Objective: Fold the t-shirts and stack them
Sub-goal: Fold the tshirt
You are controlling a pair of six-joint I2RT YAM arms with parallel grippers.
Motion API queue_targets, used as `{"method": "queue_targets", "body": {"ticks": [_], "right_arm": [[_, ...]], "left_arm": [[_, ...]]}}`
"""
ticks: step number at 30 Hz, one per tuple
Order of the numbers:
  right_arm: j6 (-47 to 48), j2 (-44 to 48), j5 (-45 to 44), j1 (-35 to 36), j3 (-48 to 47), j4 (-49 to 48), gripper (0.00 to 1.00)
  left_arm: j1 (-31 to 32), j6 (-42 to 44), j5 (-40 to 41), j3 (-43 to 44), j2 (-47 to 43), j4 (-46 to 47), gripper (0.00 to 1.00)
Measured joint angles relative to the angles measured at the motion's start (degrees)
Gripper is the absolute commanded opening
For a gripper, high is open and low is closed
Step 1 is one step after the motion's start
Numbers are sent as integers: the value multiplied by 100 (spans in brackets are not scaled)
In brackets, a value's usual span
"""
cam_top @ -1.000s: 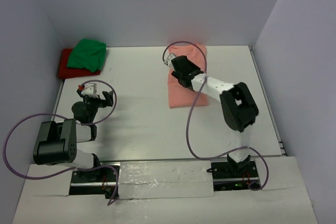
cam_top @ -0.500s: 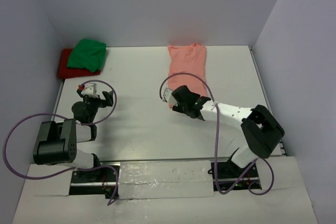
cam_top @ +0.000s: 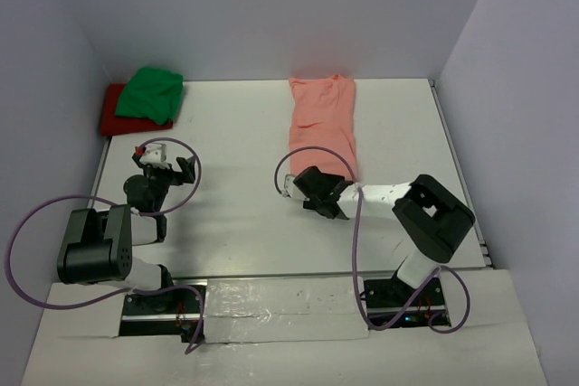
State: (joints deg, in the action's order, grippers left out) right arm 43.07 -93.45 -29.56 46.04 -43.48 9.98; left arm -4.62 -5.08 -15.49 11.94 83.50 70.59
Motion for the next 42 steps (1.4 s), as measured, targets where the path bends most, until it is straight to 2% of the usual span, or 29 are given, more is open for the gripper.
{"method": "queue_targets", "body": {"ticks": [13, 18, 19, 21, 27, 33, 36, 42], "right_arm": [[831, -997, -1314, 291, 225, -2463, 65], [990, -1384, -1427, 186, -129, -2660, 57], [988, -1425, -1390, 151, -201, -2627, 42], [992, -1499, -1233, 87, -315, -2549, 0], [881, -1694, -1126, 9, -564, -2260, 0], [413, -1469, -898, 140, -704, -1390, 0], [-13, -1150, -629, 496, -697, -632, 0], [-975, -463, 173, 1657, -708, 1141, 0]], "left_arm": [[0, 2, 0, 0, 0, 2, 99], [0, 2, 0, 0, 0, 0, 99], [0, 0, 0, 0, 0, 0, 99], [0, 0, 0, 2, 0, 0, 99], [0, 0, 0, 0, 0, 0, 99], [0, 2, 0, 0, 0, 0, 99], [0, 2, 0, 0, 0, 0, 99], [0, 0, 0, 0, 0, 2, 99]]}}
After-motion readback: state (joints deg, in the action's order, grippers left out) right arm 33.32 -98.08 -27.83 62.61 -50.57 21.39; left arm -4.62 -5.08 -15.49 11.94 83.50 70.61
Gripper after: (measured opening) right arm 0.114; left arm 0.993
